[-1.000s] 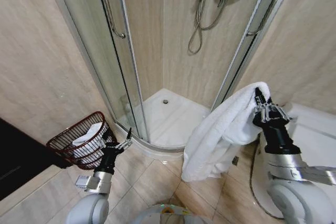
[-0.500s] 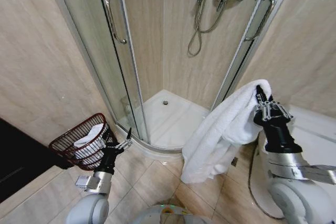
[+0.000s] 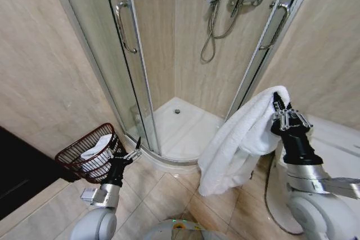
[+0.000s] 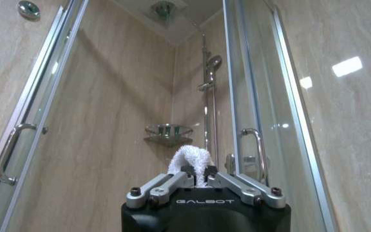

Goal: Discard the used towel into the hamper.

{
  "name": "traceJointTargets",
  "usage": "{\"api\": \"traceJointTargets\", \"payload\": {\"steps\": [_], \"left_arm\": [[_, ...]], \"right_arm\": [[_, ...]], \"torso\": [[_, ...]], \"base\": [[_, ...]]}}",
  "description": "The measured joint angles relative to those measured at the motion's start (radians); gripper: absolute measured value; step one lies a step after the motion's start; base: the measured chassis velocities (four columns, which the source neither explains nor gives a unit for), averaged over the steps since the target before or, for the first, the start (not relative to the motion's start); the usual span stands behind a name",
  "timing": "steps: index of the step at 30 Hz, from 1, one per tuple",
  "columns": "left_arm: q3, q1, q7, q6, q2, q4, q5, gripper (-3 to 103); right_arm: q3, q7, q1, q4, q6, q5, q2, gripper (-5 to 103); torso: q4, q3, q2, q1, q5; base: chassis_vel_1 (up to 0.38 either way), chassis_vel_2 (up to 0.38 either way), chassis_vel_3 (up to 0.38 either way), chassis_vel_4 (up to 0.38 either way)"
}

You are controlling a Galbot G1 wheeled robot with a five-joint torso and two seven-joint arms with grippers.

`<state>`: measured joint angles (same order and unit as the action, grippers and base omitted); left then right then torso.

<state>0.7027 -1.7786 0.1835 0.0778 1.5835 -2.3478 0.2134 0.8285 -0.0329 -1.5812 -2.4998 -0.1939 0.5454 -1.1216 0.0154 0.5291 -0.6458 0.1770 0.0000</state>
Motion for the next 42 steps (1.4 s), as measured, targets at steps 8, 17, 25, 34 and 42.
{"api": "traceJointTargets", "payload": {"steps": [8, 17, 25, 34, 42], "left_arm": [[0.0, 0.0, 0.0, 0.0, 0.0, 0.0, 0.0, 100], [0.0, 0.0, 0.0, 0.0, 0.0, 0.0, 0.0, 100], [0.0, 0.0, 0.0, 0.0, 0.0, 0.0, 0.0, 100], [0.0, 0.0, 0.0, 0.0, 0.0, 0.0, 0.0, 100], [0.0, 0.0, 0.0, 0.0, 0.0, 0.0, 0.0, 100]], "right_arm": [[-0.001, 0.001, 0.0, 0.0, 0.0, 0.002, 0.001, 5], [-0.003, 0.003, 0.001, 0.0, -0.002, 0.006, 0.0, 5], [-0.002, 0.004, 0.002, 0.0, -0.006, 0.01, 0.0, 5], [0.015, 0.004, 0.005, 0.0, -0.014, 0.011, 0.008, 5], [0.06, 0.001, 0.021, 0.0, -0.018, 0.044, 0.029, 5]], "torso": [[0.0, 0.019, -0.033, 0.014, 0.0], [0.0, 0.041, -0.072, 0.031, 0.0], [0.0, 0.061, -0.108, 0.046, 0.0], [0.0, 0.084, -0.148, 0.064, 0.0], [0.0, 0.104, -0.184, 0.08, 0.0]], "base": [[0.0, 0.0, 0.0, 0.0], [0.0, 0.0, 0.0, 0.0], [0.0, 0.0, 0.0, 0.0], [0.0, 0.0, 0.0, 0.0], [0.0, 0.0, 0.0, 0.0]]}}
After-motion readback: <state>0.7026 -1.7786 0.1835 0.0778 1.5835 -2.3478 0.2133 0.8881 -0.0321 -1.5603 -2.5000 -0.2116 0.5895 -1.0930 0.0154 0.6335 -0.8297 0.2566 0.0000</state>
